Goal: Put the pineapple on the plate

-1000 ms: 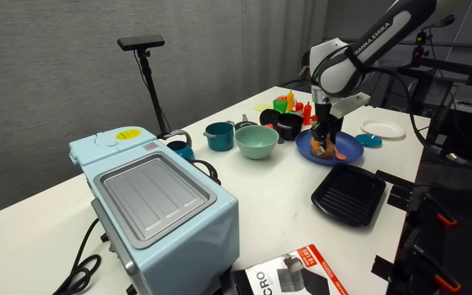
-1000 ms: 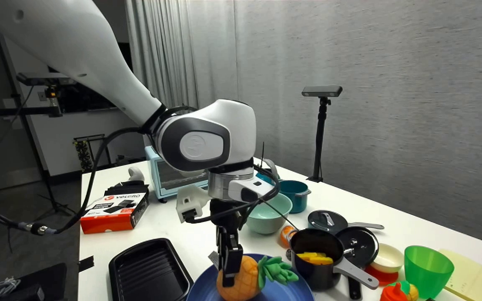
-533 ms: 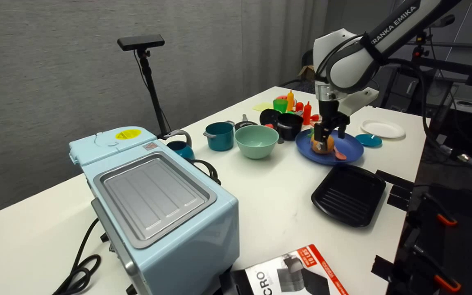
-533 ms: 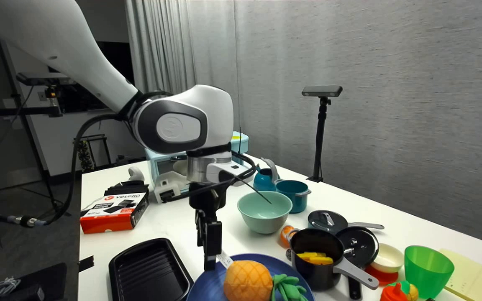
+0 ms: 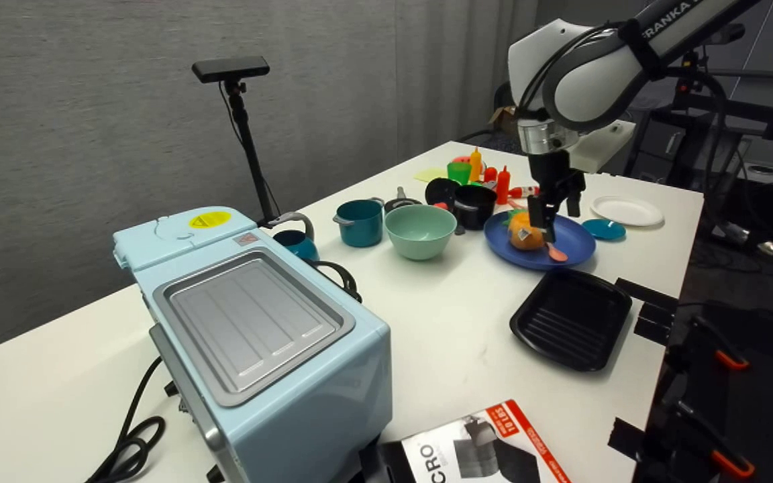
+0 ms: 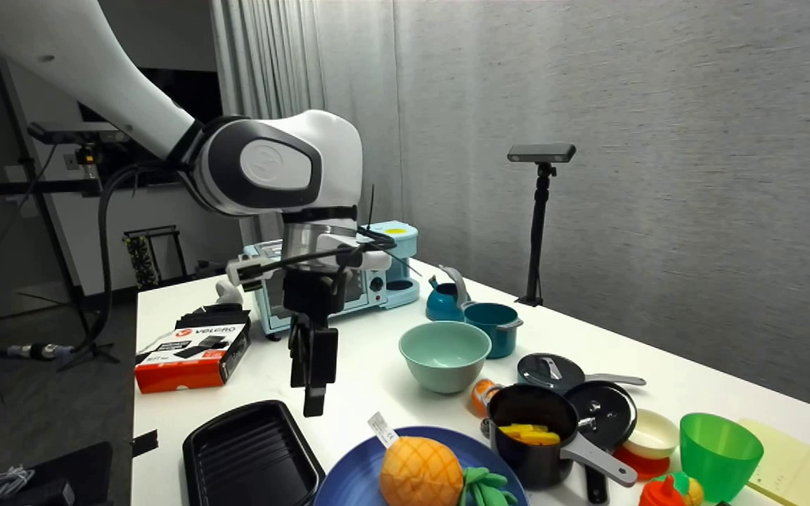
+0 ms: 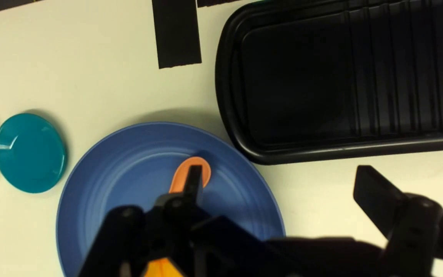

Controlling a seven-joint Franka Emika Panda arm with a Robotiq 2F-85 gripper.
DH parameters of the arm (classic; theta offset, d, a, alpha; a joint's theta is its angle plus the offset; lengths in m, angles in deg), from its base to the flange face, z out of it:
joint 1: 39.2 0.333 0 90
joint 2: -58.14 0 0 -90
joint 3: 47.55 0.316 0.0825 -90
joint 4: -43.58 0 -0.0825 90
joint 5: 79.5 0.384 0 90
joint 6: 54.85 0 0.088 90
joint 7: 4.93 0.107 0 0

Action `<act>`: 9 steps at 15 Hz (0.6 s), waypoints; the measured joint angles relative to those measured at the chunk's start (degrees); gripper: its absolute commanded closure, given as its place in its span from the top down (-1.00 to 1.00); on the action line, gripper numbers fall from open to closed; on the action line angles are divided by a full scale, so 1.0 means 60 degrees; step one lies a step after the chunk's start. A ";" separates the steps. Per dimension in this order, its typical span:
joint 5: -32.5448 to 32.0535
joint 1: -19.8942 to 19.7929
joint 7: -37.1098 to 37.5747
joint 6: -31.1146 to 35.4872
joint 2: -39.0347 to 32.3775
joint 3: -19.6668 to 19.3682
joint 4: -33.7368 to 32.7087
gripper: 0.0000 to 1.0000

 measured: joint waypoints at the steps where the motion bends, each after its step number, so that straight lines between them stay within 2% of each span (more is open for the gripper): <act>1: 0.0000 0.0042 -0.0002 0.0172 0.0139 0.0129 0.0110 1.00; 7: 0.0125 0.0398 0.0005 0.2140 0.0817 0.0861 0.1209 1.00; 9: 0.0480 0.0489 0.0063 0.2667 0.0923 0.1007 0.1480 1.00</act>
